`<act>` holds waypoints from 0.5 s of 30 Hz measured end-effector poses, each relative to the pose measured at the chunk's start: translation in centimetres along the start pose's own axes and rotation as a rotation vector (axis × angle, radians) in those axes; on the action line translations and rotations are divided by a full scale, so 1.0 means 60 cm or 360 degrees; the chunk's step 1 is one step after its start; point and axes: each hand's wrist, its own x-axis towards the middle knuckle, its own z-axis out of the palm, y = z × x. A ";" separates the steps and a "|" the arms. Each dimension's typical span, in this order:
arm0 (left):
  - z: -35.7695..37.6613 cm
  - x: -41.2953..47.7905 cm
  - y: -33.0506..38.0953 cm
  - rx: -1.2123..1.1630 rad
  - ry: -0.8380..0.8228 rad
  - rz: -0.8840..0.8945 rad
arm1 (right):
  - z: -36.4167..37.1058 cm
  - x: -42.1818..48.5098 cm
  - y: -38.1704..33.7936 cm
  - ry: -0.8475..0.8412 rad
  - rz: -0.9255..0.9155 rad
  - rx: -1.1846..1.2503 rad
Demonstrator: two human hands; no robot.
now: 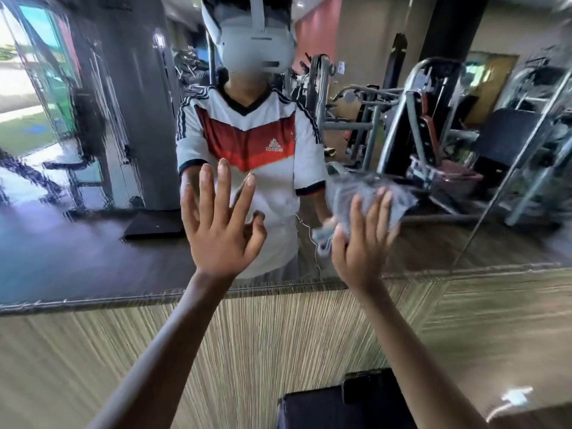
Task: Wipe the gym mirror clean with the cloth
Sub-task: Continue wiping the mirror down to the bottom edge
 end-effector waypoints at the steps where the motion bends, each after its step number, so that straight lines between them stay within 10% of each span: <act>1: -0.001 -0.001 0.000 -0.0002 -0.0002 0.0001 | -0.001 -0.035 0.021 -0.0097 -0.0230 -0.0054; 5: -0.001 -0.001 0.003 -0.0017 0.0004 -0.0005 | -0.020 -0.044 0.121 -0.0137 -0.0680 -0.0189; 11: -0.001 -0.005 0.005 -0.0015 0.0032 -0.0018 | -0.010 0.030 0.032 0.0096 0.0046 -0.0089; 15: -0.003 -0.007 0.002 -0.0054 0.0011 0.0006 | 0.002 -0.078 0.030 -0.0209 -0.0501 -0.0095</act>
